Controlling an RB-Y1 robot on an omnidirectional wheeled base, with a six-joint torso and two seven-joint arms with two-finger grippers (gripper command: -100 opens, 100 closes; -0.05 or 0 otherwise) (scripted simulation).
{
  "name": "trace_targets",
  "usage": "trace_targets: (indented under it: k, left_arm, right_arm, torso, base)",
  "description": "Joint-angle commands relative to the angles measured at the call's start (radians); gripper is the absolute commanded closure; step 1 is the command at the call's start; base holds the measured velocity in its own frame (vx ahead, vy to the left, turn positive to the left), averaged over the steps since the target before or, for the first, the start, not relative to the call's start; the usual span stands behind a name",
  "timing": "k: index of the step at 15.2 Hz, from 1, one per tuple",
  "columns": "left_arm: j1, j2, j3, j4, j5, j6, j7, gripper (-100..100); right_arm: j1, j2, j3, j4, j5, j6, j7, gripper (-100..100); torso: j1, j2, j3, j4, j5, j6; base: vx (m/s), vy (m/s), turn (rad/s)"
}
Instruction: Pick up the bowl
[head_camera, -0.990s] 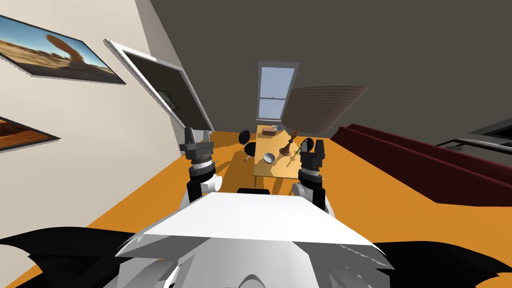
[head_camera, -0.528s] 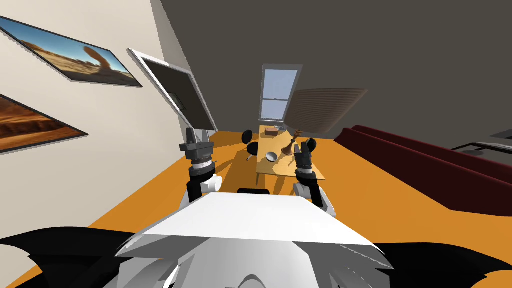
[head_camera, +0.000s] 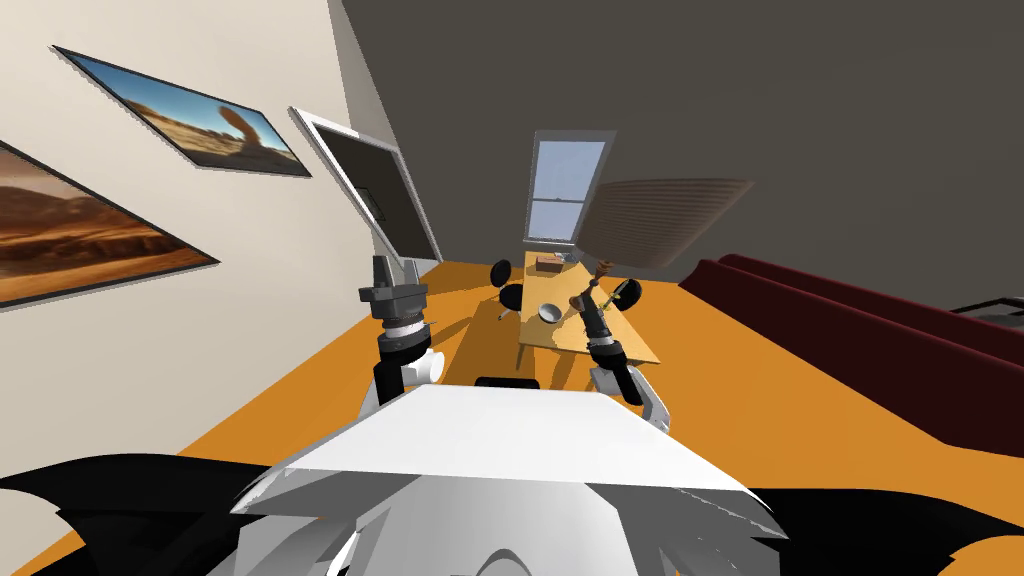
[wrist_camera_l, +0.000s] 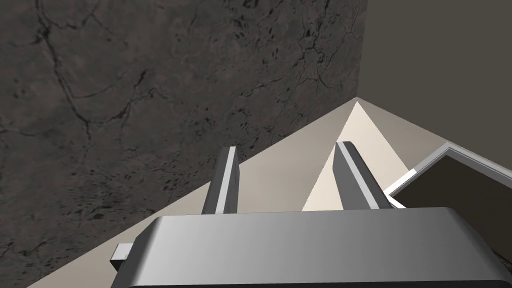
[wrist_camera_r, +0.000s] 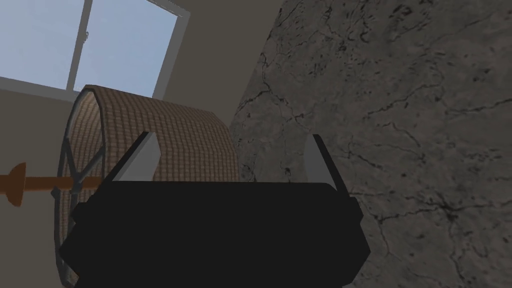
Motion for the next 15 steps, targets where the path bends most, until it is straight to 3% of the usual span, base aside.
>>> trace_targets:
  k: [1,4,9,12,14,15]
  left_arm:
    - [0.000,0.000,0.000,0.000,0.000,0.000,0.000,0]
    - [0.000,0.000,0.000,0.000,0.000,0.000,0.000,0]
    - [0.000,0.000,0.000,0.000,0.000,0.000,0.000,0]
    - [0.000,0.000,0.000,0.000,0.000,0.000,0.000,0]
    - [0.000,0.000,0.000,0.000,0.000,0.000,0.000,0]
    - [0.000,0.000,0.000,0.000,0.000,0.000,0.000,0]
  right_arm:
    - [-0.009,-0.022,0.011,0.041,0.022,0.001,0.006,-100]
    - [-0.033,-0.095,0.035,0.123,0.082,0.006,0.015,-100]
    - [-0.046,-0.131,0.048,0.201,0.114,0.008,0.020,-100]
    - [-0.071,-0.203,0.075,0.282,0.182,0.012,0.030,-100]
    - [-0.071,-0.203,0.075,0.317,0.182,0.012,0.030,-100]
    - [-0.085,-0.238,0.090,0.340,0.217,0.013,0.034,-100]
  torso:
    - [0.000,0.000,0.000,0.000,0.000,0.000]
    - [0.001,-0.001,0.000,0.000,0.000,0.000]
    - [0.001,-0.001,-0.001,0.000,0.000,0.000]
    - [0.001,-0.002,-0.001,0.000,0.000,0.000]
    - [0.002,-0.002,-0.001,-0.001,0.000,0.000]
    - [0.001,-0.002,-0.001,-0.001,0.000,0.000]
  base:
    - [-0.013,0.051,0.086]
    - [-0.019,0.072,0.133]
    - [-0.007,0.053,0.080]
    - [0.006,0.064,0.125]
    - [0.011,0.069,0.079]
    - [0.014,0.058,0.096]
